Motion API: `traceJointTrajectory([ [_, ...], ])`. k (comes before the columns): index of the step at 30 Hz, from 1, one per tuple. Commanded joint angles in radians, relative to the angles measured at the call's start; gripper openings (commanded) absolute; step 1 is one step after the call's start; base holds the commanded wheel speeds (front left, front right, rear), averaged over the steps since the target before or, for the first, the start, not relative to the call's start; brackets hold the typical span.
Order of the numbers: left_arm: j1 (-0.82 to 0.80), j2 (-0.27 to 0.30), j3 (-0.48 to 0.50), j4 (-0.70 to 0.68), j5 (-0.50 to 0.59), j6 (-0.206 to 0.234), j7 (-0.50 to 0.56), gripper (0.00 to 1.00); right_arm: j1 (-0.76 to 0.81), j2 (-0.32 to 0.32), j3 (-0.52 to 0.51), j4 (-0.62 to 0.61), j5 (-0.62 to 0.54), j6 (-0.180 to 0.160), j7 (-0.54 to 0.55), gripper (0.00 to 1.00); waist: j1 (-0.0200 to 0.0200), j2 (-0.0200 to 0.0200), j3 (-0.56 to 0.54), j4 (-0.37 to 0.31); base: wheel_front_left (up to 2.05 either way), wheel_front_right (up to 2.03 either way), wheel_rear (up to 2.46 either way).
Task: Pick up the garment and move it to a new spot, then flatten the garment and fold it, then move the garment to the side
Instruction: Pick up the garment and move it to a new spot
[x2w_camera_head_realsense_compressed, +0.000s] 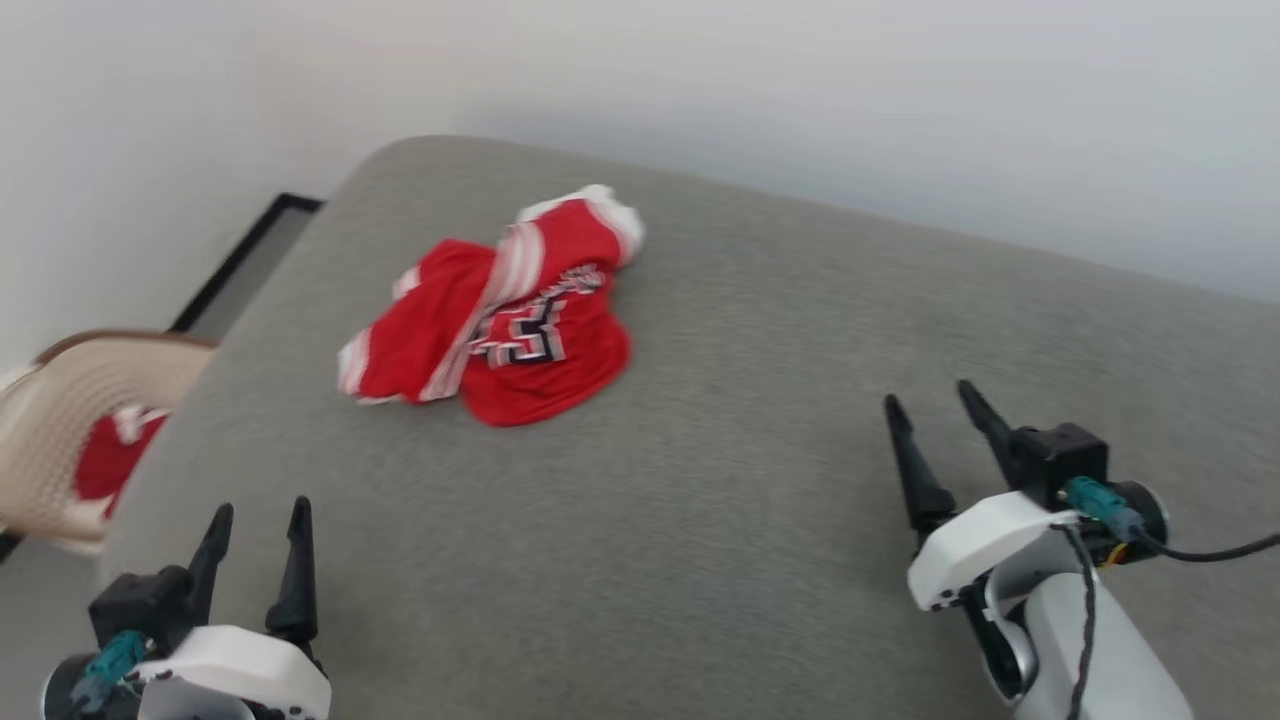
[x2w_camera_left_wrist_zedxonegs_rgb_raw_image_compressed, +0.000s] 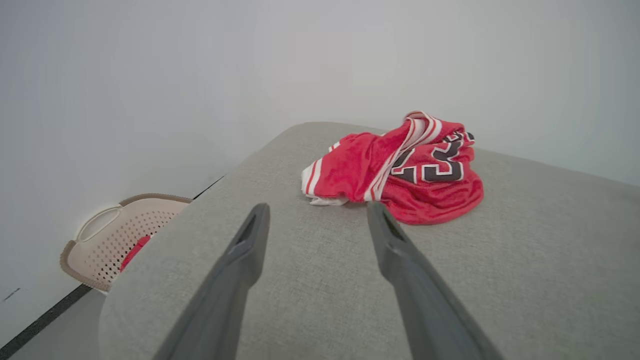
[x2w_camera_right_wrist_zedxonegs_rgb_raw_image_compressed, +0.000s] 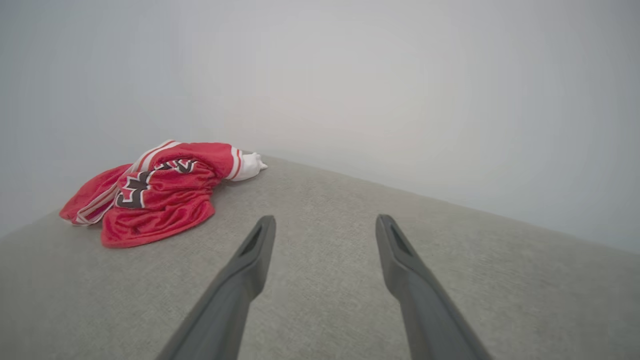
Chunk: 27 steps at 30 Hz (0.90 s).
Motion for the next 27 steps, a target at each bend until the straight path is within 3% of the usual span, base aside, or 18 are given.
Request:
traceJointTrajectory([
  [1, 0.015, -0.005, 0.012, -0.006, 0.016, 0.002, -0.005, 1.0, -0.014, 0.005, 0.018, 0.006, 0.011, 0.0, -0.005, 1.0, 0.0, -0.0001, -0.005, 0.067, 0.0, 0.0, 0.0],
  [6, 0.046, -0.038, 0.049, -0.017, 0.022, 0.002, -0.005, 1.0, -0.022, 0.016, 0.064, 0.021, 0.034, 0.0, -0.005, 1.0, 0.0, -0.0001, -0.01, 0.136, 0.0, 0.0, 0.0],
  [15, 0.059, -0.052, 0.053, -0.037, 0.004, 0.002, -0.005, 1.0, -0.039, 0.02, 0.093, 0.031, 0.05, 0.0, -0.005, 1.0, 0.0, -0.0001, -0.004, 0.132, 0.0, 0.0, 0.0],
  [21, -0.06, 0.026, -0.076, -0.044, -0.022, 0.002, -0.005, 1.0, -0.069, 0.023, 0.091, 0.016, 0.038, 0.0, -0.005, 1.0, 0.0, -0.0001, 0.051, 0.044, 0.0, 0.0, 0.0],
  [27, -0.277, 0.166, -0.262, 0.009, -0.138, 0.002, -0.005, 1.0, -0.094, 0.026, 0.079, -0.001, 0.01, 0.0, -0.005, 1.0, 0.0, -0.0001, 0.13, -0.078, 0.0, 0.0, 0.0],
])
